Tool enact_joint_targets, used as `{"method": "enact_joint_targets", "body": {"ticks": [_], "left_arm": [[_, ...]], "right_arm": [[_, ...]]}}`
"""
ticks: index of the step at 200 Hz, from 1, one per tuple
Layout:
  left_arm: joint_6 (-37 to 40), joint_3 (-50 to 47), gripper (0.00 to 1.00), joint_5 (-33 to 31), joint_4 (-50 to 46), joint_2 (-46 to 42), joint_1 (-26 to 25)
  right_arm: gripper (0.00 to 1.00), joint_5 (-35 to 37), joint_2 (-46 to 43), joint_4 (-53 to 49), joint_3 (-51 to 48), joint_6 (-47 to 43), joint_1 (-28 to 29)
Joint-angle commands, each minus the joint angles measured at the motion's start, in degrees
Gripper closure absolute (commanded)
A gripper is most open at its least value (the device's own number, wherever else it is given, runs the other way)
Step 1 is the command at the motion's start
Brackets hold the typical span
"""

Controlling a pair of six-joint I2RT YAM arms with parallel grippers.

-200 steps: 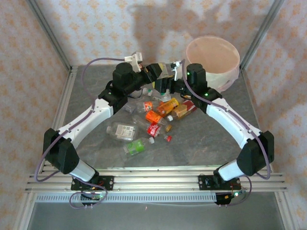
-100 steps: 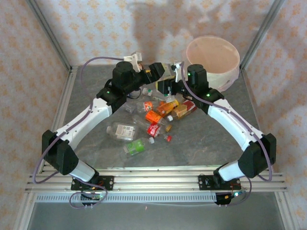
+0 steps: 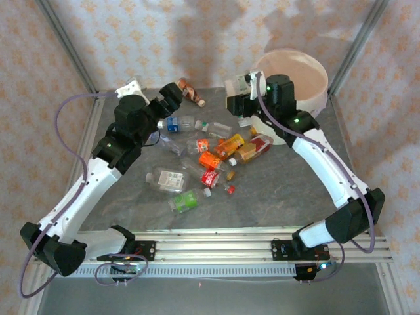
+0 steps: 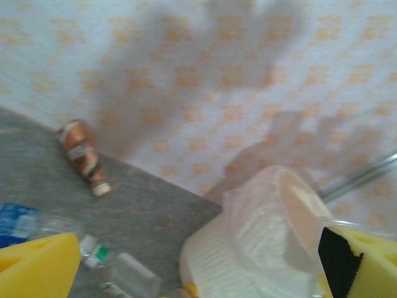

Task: Put the plastic bottles in the bin

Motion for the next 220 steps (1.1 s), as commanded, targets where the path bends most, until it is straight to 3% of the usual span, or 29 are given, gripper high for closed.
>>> {"method": "enact_joint_targets", "body": {"ticks": [1, 29, 83, 107, 143, 184, 220], "left_arm": [[0.38, -1.30, 0.00, -4.67, -7.31, 0.65, 0.04], [-1.06, -4.73, 0.00, -7.68, -7.51, 0.35, 0.03], [-2.31, -16.20, 0.00, -8.96, 5.20, -2.56, 0.03], [-0.57, -15.93, 0.00, -10.24, 1.62, -2.32, 0.03], [2.96, -14.13, 0.00, -11.65, -5.43, -1.27, 0.09], [3.85, -16.02, 0.00, -10.22, -3.98, -1.01, 0.04], [3.89, -15.07, 0.00, -8.91, -5.32, -0.33, 0.17]], "right_arm": [[0.54, 3.41, 0.30, -1.10, 4.89, -1.89, -2.33], [0.54, 4.38, 2.72, -2.23, 11.74, -1.42, -6.70], [0.54, 8.40, 12.29, -3.38, 23.82, -0.42, -15.17], [0.54, 9.62, 16.46, -1.97, 25.68, -1.29, -18.12], [0.51, -2.24, 20.44, 0.21, 24.72, -5.11, -23.05], [0.46, -6.62, 23.65, -0.10, 23.79, -7.64, -25.18], [0.35, -9.38, 23.30, -0.37, 20.42, -6.99, -25.28]]}}
